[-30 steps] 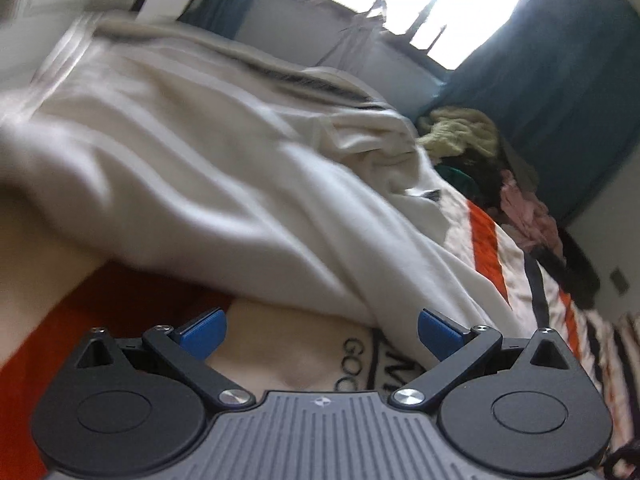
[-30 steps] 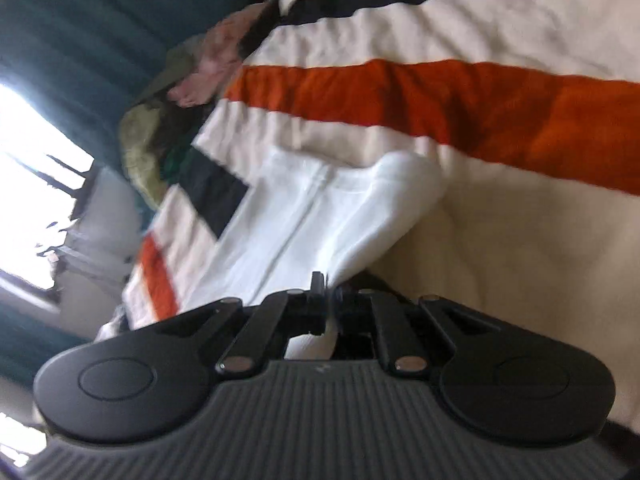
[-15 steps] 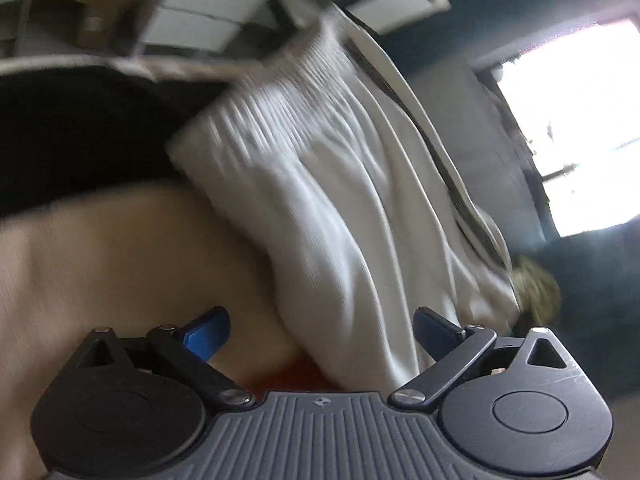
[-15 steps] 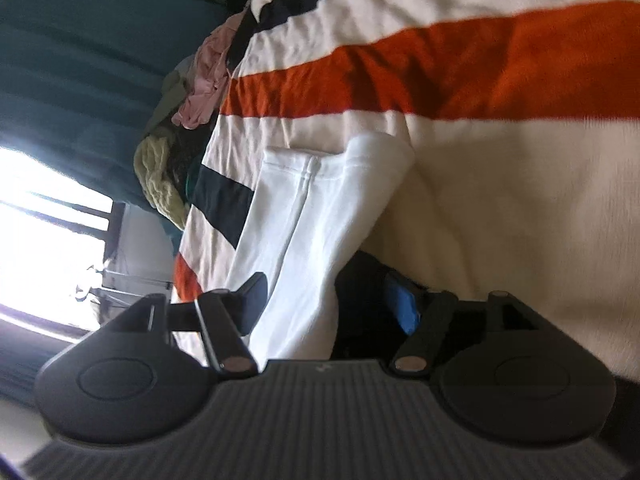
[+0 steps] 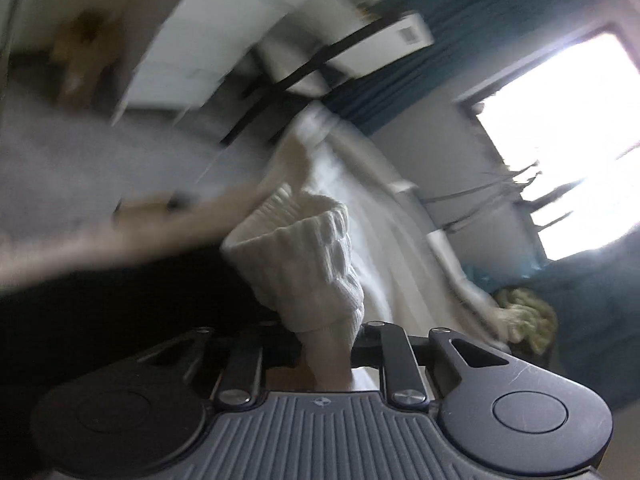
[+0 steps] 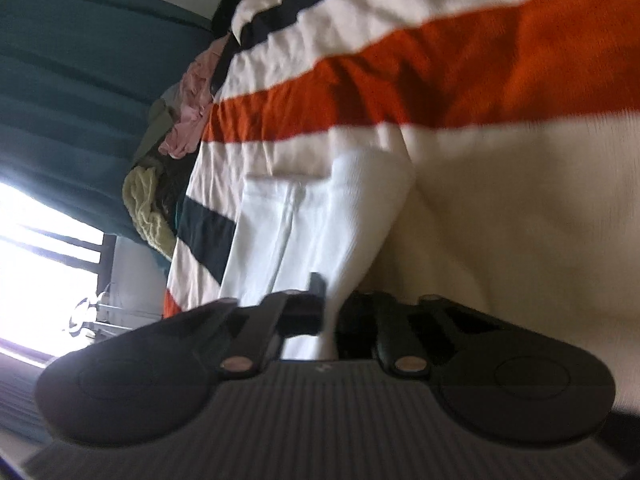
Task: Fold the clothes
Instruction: 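Lift the leg with the right gripper while the left gripper grasps the cuff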
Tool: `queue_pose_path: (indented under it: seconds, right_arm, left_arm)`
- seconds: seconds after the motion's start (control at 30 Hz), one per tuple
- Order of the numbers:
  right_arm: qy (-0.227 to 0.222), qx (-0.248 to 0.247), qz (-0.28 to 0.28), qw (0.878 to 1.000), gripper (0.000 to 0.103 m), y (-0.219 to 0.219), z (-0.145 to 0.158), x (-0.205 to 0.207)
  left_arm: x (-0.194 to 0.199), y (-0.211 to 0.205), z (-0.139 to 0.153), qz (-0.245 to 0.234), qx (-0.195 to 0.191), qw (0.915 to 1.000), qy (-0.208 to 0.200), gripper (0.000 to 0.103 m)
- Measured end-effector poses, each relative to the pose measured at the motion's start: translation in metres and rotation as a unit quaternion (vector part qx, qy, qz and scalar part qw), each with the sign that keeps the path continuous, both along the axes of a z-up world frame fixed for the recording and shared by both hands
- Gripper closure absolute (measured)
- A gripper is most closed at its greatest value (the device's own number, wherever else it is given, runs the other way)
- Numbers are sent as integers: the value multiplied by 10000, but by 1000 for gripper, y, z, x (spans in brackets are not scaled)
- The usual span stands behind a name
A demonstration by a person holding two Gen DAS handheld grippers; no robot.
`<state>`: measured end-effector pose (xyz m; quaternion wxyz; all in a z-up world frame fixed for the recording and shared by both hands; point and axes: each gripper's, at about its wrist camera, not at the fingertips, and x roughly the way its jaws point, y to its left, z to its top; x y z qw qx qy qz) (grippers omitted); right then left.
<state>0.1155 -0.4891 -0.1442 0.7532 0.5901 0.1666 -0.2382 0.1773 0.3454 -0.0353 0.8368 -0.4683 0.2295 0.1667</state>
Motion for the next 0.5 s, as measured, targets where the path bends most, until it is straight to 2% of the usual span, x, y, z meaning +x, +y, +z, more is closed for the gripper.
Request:
queue_pose_path:
  seconds: [0.1,0.17,0.2,0.33,0.4,0.5]
  right_arm:
    - [-115,-228,-260,9993,98,-2,15,-13]
    - [-192,-380,-434,9981,98,-4,25,-21]
    - [-230,-456,-521,9973,98,-5,30,-25]
    - [-343,-741,-858,9930,98,-8,49,-42]
    - [-19,-807,-902,9926,98,-10,49,-51]
    - [551,-922,-886,9903,97,-13,45,-59]
  left_arm:
    - [-6,18,41,-371,221,9981,-441,86]
    - [-12,27,62,-410,33,9972,-626,87]
    - [-17,35,66,-401,-290,9964,-688,87]
    - [-41,57,62,-323,-758,9945,-644,87]
    - [-54,64,50,-365,-610,9965,-440,87]
    - [-69,67,18,-383,-469,9982,10,87]
